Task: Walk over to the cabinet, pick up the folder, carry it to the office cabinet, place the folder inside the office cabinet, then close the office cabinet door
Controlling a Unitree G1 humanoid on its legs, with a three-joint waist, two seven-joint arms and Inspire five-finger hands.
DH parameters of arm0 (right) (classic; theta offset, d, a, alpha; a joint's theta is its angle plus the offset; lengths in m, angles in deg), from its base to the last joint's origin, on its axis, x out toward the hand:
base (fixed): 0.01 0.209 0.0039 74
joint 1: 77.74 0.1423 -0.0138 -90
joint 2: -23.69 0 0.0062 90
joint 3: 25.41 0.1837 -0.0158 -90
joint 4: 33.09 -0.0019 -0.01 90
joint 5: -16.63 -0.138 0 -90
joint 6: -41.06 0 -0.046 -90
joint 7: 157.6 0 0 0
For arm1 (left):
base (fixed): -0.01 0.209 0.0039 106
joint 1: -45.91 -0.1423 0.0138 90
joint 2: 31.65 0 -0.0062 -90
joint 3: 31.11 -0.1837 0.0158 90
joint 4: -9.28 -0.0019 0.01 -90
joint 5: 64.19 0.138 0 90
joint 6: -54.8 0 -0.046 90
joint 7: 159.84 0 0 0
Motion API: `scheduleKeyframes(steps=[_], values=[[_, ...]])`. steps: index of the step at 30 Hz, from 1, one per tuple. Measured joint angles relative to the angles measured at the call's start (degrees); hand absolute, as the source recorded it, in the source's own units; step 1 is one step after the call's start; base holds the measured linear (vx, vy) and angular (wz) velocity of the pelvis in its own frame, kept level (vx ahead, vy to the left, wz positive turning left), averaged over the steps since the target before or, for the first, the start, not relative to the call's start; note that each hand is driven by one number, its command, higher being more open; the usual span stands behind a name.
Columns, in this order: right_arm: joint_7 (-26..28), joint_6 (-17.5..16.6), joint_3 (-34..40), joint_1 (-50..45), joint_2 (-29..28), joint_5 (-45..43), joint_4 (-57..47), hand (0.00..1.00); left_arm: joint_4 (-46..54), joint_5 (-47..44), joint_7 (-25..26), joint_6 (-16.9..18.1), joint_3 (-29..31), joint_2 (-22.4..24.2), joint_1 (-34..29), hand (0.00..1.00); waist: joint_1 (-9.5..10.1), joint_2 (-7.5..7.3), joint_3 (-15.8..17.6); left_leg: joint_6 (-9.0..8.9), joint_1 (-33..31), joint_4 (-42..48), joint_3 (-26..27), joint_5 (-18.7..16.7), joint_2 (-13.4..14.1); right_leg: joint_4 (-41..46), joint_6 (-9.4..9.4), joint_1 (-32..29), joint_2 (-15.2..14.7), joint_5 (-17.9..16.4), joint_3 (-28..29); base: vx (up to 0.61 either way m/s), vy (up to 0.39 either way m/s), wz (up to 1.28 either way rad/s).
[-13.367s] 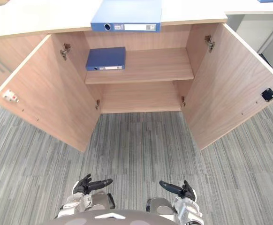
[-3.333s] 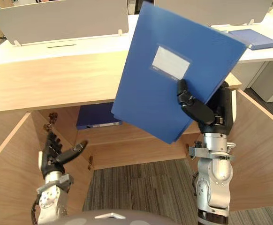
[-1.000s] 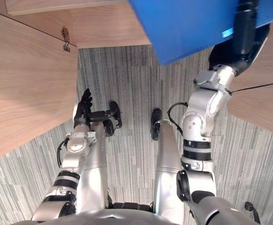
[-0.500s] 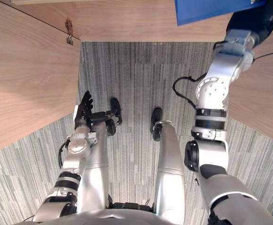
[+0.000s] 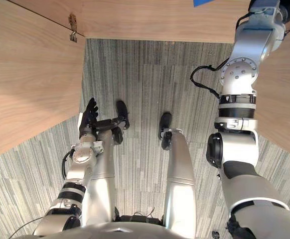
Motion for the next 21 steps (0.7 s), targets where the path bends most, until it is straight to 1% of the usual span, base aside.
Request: scheduleKeyframes(steps=[5,12,16,19,21], values=[[-0.87,0.02,-0.71,0.13,0.46,0.23,0.01,1.0,-0.42,0.0,0.48,-0.01,-0.01,0.0,0.0,1.0,-0.55,-0.04,-0.07,-0.18,0.24,-1.74,0.0,1.19,-0.46,-0.25,-0.3,0.0,-0.51,0.17,-0.55,-0.01,0.013,0.12],[-1.1,0.01,-2.45,0.13,1.43,0.75,0.0,1.0,-0.49,0.0,0.8,-0.1,-0.02,-0.02,-0.01,1.0,-0.78,-0.02,-0.12,-0.11,0.26,-1.88,-0.01,1.44,-0.54,-0.16,-0.35,-0.01,-0.6,0.23,-0.62,0.0,0.003,0.01],[-0.41,0.11,-3.05,0.57,2.26,0.84,-0.08,1.0,-0.48,0.0,0.89,-0.15,-1.03,-0.44,-0.01,1.0,-0.67,-0.02,-0.15,-0.13,0.28,-1.88,-0.01,1.47,-0.52,-0.08,-0.35,-0.02,-0.61,0.23,-0.65,0.0,0.0,0.0],[-0.26,0.29,-4.88,0.85,3.42,1.0,-0.31,1.0,-0.46,0.01,0.84,-0.28,-1.13,-0.71,0.0,1.0,-0.71,-0.02,-0.15,-0.12,0.31,-1.87,0.16,1.52,-0.47,-0.08,-0.35,-0.01,-0.61,0.23,-0.64,0.0,0.0,0.0],[0.53,1.1,-6.0,0.94,4.48,1.36,-0.66,1.0,-0.48,0.01,0.78,-0.37,-1.18,-0.79,-0.01,1.0,-0.7,-0.02,-0.15,-0.11,0.41,-1.88,0.31,1.53,-0.39,-0.09,-0.35,0.04,-0.6,0.23,-0.61,0.0,0.0,0.0]])
